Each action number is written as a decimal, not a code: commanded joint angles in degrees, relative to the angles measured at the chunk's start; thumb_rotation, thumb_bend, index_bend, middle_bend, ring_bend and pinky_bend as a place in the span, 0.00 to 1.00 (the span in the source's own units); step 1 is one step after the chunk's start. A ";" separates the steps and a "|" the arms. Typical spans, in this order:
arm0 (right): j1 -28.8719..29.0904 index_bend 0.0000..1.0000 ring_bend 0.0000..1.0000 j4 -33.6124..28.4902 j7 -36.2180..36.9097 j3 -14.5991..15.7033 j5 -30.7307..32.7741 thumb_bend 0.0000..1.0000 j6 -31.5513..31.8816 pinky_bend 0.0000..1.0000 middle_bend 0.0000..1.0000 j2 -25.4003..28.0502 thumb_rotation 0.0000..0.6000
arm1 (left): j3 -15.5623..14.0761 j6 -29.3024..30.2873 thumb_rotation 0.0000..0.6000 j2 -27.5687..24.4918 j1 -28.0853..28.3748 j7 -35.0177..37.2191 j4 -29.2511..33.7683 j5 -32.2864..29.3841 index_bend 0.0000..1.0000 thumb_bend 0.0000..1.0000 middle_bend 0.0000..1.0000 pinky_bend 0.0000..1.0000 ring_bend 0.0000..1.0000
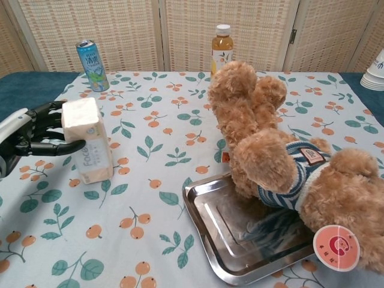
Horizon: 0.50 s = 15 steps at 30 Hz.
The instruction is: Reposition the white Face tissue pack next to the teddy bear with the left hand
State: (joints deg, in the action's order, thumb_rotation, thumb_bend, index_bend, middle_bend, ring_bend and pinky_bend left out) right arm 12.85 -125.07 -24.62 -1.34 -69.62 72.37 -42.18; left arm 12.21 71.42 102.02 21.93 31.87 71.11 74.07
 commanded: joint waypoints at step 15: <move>-0.04 0.16 0.00 0.01 -0.07 0.19 -0.59 0.12 0.04 0.00 0.05 -0.17 1.00 | -1.56 -0.29 1.00 -1.94 -0.75 3.18 0.94 3.13 0.00 0.12 0.00 0.17 0.00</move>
State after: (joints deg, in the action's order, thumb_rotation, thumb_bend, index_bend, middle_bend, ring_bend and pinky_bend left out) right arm 12.81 -125.06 -24.69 -1.15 -70.21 72.41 -42.35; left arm 10.66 71.13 100.09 21.19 35.04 72.03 77.19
